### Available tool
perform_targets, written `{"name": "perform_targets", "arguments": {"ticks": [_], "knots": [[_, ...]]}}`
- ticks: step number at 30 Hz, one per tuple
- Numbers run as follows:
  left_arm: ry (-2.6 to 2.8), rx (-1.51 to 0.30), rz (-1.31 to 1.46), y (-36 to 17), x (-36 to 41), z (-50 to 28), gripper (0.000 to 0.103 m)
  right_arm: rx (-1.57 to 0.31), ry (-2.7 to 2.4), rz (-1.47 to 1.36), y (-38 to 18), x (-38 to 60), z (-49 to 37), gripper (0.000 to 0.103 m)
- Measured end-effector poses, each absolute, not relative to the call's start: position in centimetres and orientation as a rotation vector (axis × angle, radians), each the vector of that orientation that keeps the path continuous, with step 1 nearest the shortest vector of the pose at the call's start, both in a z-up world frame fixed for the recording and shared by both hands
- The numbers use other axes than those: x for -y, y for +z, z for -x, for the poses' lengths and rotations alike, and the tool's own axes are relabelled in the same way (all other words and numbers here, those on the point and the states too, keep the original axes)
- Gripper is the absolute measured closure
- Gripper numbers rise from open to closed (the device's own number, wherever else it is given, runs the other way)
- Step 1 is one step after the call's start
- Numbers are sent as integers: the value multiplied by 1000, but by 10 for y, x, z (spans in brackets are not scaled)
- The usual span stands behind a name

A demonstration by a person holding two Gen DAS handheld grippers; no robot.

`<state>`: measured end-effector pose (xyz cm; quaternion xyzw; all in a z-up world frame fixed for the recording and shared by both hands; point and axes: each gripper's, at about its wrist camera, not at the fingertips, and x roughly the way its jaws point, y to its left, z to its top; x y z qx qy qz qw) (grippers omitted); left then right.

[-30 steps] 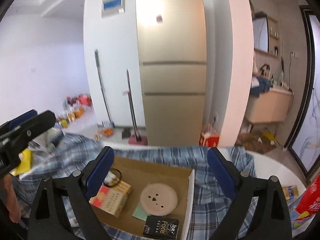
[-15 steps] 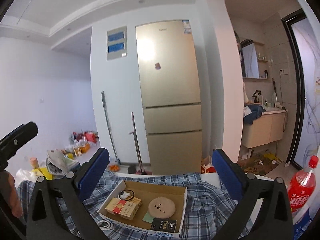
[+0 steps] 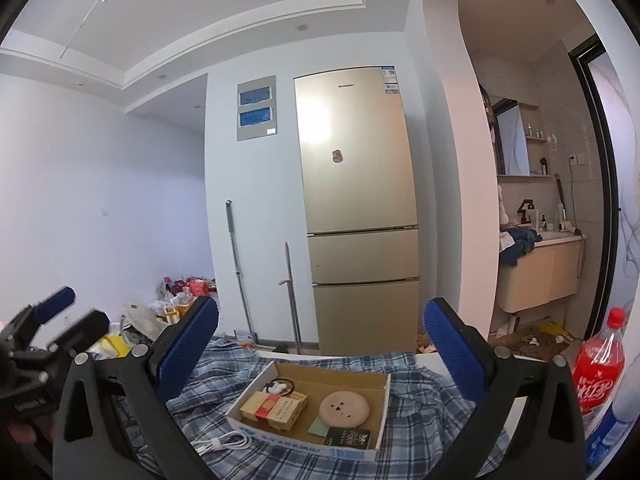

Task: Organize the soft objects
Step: 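Raise both tools up and back from the white box, then lower the right gripper onto the blue Babycare wipes pack and grasp it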

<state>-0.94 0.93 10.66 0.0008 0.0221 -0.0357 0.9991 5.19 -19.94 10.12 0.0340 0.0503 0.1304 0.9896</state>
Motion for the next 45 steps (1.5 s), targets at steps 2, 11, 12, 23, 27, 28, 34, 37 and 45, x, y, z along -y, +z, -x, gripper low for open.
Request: {"name": "perform_targets", "arguments": {"ticks": [2, 11, 12, 23, 27, 28, 34, 37, 45], "knots": [[-73, -63, -4, 97, -11, 10, 0, -116, 269, -52, 92, 196, -49, 0], [-87, -150, 16, 54, -16, 4, 0, -220, 302, -16, 53, 187, -57, 0], [-85, -160, 19, 50, -16, 2, 0, -238, 307, -17, 48, 187, -58, 0], [-77, -224, 11, 16, -17, -17, 0, -441, 411, 29, 1, 174, -84, 0], [-78, -269, -14, 0, -15, -29, 0, -579, 484, 111, -23, 162, -96, 0], [-75, -287, -8, -4, -15, -32, 0, -592, 482, 115, -27, 161, -97, 0], [-64, -314, 10, -11, -18, -39, 0, -657, 458, 140, -42, 161, -105, 0], [-62, -321, 24, -14, -21, -40, 0, -684, 465, 157, -48, 157, -107, 0], [-53, -330, 28, -14, -22, -39, 0, -772, 513, 183, -64, 147, -115, 0]]}}
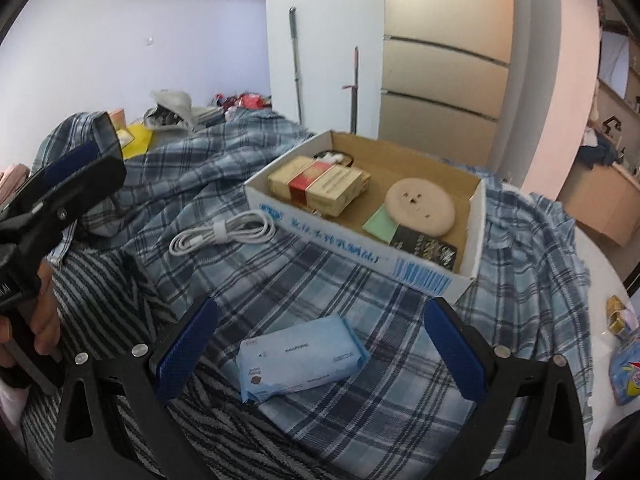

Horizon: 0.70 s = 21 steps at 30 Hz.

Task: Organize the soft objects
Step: 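Lower the right gripper onto the blue Babycare wipes pack and grasp it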

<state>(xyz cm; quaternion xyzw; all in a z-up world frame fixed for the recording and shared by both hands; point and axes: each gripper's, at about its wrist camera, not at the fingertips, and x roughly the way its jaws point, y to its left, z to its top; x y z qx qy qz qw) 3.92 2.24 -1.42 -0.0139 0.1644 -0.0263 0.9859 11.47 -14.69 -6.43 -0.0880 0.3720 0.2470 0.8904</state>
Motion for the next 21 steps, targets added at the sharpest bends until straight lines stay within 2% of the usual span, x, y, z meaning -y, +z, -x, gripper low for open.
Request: {"name": "perform_targets", "arguments": {"ticks": [12, 18, 21], "knots": [[-37, -339, 53, -15, -28, -40, 0, -877, 584, 217, -86, 133, -121, 7], [-85, -468, 41, -23, -27, -51, 0, -898, 602, 257, -87, 128, -120, 7], [-86, -478, 31, -24, -24, -52, 0, -927, 691, 264, -90, 125, -119, 7]]}}
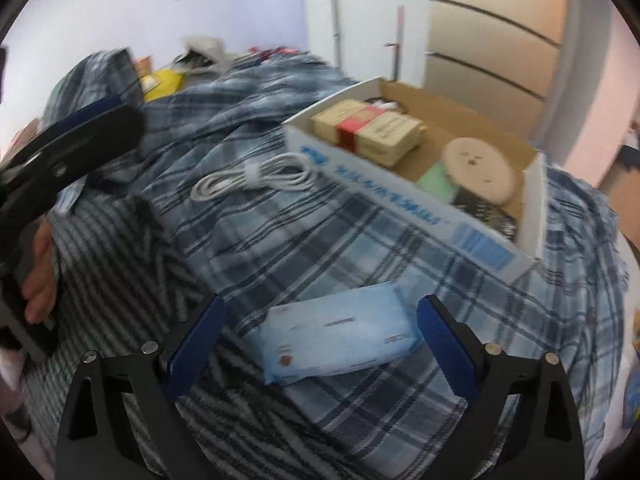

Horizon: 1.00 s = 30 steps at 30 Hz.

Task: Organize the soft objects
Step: 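Lower the right gripper onto the blue Babycare wipes pack and grasp it, then lift the wipes pack with the right gripper while the left gripper grasps the white cable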

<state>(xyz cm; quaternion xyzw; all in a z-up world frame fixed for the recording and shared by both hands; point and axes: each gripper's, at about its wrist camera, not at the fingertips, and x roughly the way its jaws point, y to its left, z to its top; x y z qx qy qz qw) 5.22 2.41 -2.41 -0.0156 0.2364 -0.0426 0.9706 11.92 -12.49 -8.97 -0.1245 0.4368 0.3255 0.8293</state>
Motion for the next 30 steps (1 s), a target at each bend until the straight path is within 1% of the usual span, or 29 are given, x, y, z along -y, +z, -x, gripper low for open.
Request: {"name": "perform_targets", "arguments": {"ticks": [2, 7, 12, 15, 18, 20, 21, 22, 23, 25, 30], "knots": [[-83, -478, 25, -25, -23, -51, 0, -957, 731, 249, -93, 123, -122, 7], [-86, -465, 1, -24, -19, -48, 0, -972, 641, 258, -97, 127, -129, 7], [-87, -465, -19, -24, -15, -48, 0, -959, 611, 271, -95, 129, -132, 7], [-87, -477, -21, -26, -15, -50, 0, -1004, 620, 338, -104, 122, -134, 7], [-88, -478, -25, -26, -15, -49, 0, -1032, 667, 328, -109, 120, -135, 7], [-83, -481, -29, -26, -14, -50, 0, -1021, 651, 334, -109, 120, -134, 9], [-85, -482, -30, -26, -14, -50, 0, -1017, 638, 336, -108, 121, -133, 15], [-88, -481, -30, -26, -14, -49, 0, -1015, 628, 333, -108, 122, -134, 18], [-89, -481, -31, -26, -14, -49, 0, -1015, 627, 324, -107, 124, -134, 19], [-89, -479, -31, -26, -14, -49, 0, -1009, 624, 310, -105, 127, -134, 25], [-90, -480, -27, -25, -14, -48, 0, -940, 589, 283, -93, 135, -129, 28]]}}
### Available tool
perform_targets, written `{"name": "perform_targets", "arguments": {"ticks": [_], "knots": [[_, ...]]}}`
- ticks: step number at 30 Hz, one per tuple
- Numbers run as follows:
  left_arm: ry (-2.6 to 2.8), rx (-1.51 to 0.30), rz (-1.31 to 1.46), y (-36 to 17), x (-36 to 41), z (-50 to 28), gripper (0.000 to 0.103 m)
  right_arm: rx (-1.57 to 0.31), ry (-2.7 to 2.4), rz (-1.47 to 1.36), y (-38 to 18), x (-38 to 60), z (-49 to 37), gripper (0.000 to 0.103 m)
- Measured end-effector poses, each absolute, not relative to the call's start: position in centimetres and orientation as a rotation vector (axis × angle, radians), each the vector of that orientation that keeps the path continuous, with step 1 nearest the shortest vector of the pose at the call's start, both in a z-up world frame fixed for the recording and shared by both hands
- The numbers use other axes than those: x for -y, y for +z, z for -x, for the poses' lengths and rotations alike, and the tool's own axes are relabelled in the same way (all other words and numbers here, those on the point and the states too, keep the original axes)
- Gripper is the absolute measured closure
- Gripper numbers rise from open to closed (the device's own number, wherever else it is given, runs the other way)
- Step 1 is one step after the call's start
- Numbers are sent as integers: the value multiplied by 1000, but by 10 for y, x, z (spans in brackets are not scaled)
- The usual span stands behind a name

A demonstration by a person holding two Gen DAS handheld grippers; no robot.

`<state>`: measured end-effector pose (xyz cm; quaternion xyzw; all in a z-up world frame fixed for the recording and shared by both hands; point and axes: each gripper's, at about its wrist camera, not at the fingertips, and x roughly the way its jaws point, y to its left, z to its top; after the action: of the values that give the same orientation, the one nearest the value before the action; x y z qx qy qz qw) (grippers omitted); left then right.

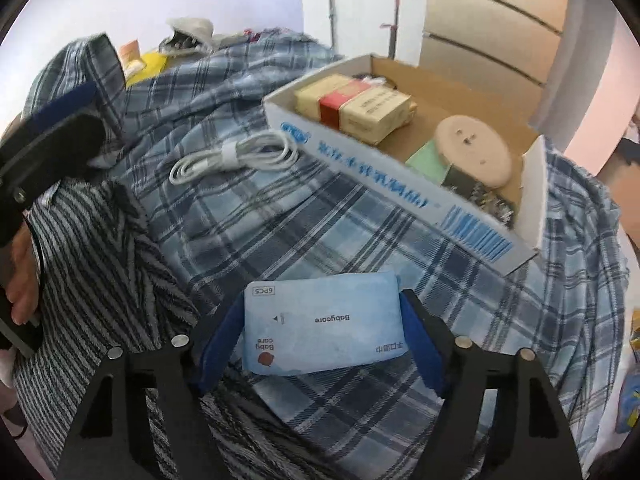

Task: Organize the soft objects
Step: 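Lift the wipes pack with the right gripper while the left gripper grasps the white cable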

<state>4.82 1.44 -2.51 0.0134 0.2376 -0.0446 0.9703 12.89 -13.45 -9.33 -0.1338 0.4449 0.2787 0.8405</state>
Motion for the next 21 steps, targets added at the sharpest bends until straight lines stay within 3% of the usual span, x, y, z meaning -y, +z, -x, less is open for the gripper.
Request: {"name": "perform_targets", "arguments": {"ticks": [13, 21], "knots": [[-113, -411, -90, -3, -12, -41, 0, -583, 440, 187, -25, 158, -102, 29], [-145, -436, -144, 30, -19, -61, 18, -451, 405, 87, 29, 169, -99, 29]]}}
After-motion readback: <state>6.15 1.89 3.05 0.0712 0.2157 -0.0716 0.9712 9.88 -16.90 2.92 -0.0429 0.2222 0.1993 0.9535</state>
